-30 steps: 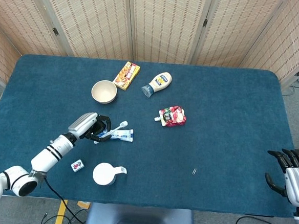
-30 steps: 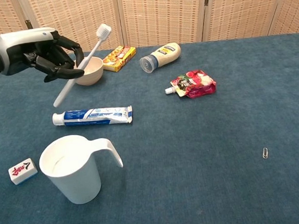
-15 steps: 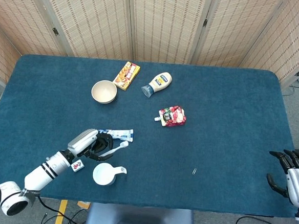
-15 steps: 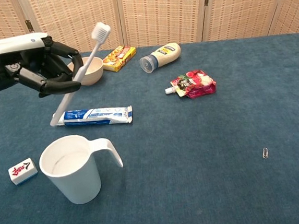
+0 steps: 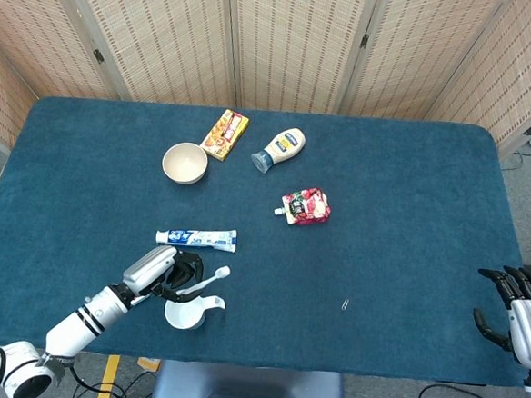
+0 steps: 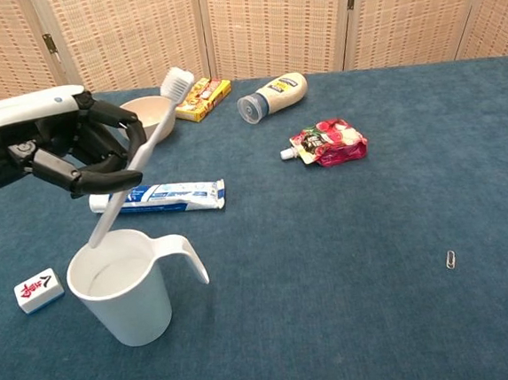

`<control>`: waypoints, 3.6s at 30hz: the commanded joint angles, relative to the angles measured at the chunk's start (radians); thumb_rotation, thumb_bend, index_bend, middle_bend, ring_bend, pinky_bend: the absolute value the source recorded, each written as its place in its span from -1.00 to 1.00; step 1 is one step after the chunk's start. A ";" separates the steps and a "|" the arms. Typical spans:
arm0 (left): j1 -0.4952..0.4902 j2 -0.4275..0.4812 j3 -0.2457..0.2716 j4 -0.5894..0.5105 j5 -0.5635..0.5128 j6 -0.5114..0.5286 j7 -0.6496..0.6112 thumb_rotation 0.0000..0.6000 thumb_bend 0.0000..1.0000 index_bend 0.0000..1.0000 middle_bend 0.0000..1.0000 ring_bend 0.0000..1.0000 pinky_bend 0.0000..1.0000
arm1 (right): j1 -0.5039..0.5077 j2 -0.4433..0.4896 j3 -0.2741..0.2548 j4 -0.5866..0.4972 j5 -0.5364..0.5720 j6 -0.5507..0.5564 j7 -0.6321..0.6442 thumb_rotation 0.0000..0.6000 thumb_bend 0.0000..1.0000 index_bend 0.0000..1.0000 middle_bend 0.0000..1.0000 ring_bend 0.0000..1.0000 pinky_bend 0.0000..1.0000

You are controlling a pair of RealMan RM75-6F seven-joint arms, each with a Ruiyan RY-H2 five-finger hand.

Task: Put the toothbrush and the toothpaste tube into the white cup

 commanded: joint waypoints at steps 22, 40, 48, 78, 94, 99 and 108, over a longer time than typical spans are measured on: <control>0.042 -0.058 0.047 0.080 0.024 0.085 0.103 1.00 -0.27 0.14 0.45 0.20 0.30 | 0.004 0.004 0.002 -0.011 0.001 -0.005 -0.010 1.00 -0.45 -0.51 -0.43 -0.73 -0.76; 0.062 0.050 0.057 0.016 0.075 0.157 -0.017 1.00 -0.33 -0.80 -0.45 -0.61 -0.16 | 0.004 0.009 0.003 -0.021 -0.001 0.001 -0.019 1.00 -0.45 -0.51 -0.43 -0.73 -0.76; 0.048 0.078 -0.058 0.055 -0.085 0.160 -0.042 1.00 -0.33 -0.44 -0.35 -0.48 -0.12 | 0.004 0.010 0.002 -0.023 -0.004 0.002 -0.018 1.00 -0.44 -0.51 -0.43 -0.73 -0.76; -0.216 -0.241 -0.071 0.542 -0.333 -0.265 0.561 1.00 -0.33 -0.40 0.56 0.37 0.16 | 0.010 0.013 0.002 -0.028 -0.003 -0.008 -0.024 1.00 -0.44 -0.51 -0.43 -0.73 -0.76; -0.279 -0.344 -0.073 0.603 -0.481 -0.298 0.785 1.00 -0.33 -0.28 0.71 0.52 0.34 | 0.004 0.009 0.001 -0.013 0.000 -0.001 -0.008 1.00 -0.44 -0.51 -0.43 -0.73 -0.76; -0.286 -0.338 -0.067 0.560 -0.498 -0.294 0.825 1.00 -0.33 -0.24 0.71 0.53 0.34 | -0.001 0.011 0.000 -0.009 0.004 0.003 -0.001 1.00 -0.44 -0.51 -0.43 -0.73 -0.76; -0.289 -0.327 -0.043 0.497 -0.490 -0.266 0.879 1.00 -0.33 -0.20 0.71 0.53 0.34 | -0.005 0.011 -0.001 -0.005 0.005 0.005 0.003 1.00 -0.44 -0.51 -0.43 -0.73 -0.76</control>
